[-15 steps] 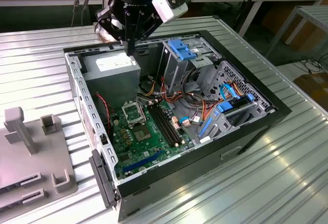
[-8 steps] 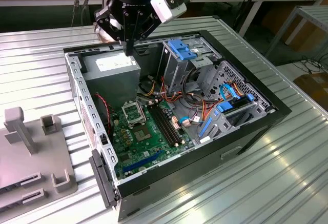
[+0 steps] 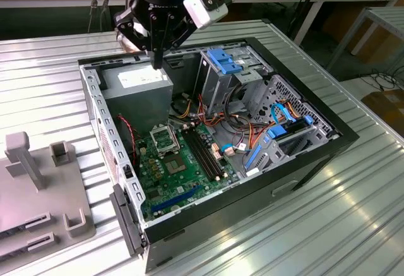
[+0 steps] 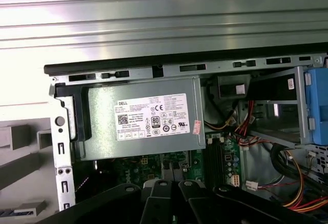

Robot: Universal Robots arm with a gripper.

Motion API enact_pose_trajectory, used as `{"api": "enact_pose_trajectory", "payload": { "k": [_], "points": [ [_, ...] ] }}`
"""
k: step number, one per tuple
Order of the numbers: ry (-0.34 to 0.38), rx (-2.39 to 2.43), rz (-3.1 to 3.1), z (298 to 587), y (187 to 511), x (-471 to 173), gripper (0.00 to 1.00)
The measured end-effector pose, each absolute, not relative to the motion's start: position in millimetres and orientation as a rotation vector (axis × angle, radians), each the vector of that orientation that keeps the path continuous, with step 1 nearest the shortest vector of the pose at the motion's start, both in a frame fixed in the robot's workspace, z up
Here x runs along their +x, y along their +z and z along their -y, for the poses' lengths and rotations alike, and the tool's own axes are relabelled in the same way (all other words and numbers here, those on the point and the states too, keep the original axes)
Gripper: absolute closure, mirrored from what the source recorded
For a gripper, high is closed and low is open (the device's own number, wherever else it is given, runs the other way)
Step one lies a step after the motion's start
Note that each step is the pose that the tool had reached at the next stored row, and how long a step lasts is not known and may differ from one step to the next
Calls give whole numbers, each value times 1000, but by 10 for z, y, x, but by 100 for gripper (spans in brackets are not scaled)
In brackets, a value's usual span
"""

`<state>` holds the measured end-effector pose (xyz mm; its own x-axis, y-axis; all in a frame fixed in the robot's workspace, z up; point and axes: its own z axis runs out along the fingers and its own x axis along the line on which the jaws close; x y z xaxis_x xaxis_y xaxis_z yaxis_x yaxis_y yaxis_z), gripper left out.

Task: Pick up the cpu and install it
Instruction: 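Reach for the cpu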

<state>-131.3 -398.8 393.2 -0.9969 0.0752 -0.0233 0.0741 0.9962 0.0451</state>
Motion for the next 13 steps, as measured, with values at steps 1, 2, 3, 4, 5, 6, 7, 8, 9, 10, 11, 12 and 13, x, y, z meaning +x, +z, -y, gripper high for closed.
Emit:
{"api": "enact_pose_trajectory", "payload": {
  "k": [1, 2, 3, 4, 5, 6, 7, 8, 9, 10, 11, 12, 13],
  "points": [
    [69, 117, -3114, 3988, 3932, -1316, 89],
    [69, 117, -3114, 3988, 3932, -1318, 89],
    [69, 117, -3114, 3988, 3932, -1320, 89],
    [69, 117, -3114, 3988, 3932, -1322, 89],
    [69, 117, -3114, 3988, 3932, -1324, 89],
    [69, 117, -3114, 3988, 3932, -1326, 89],
    [69, 117, -3114, 3988, 3931, -1328, 89],
    [69, 116, -3114, 3988, 3931, -1330, 89],
    [69, 117, -3114, 3989, 3931, -1332, 89],
    [69, 117, -3114, 3988, 3931, -1333, 89],
    [69, 117, -3114, 3988, 3931, -1336, 89],
    [69, 117, -3114, 3988, 3931, -1337, 89],
    [69, 117, -3114, 3988, 3930, -1342, 89]
  ]
}}
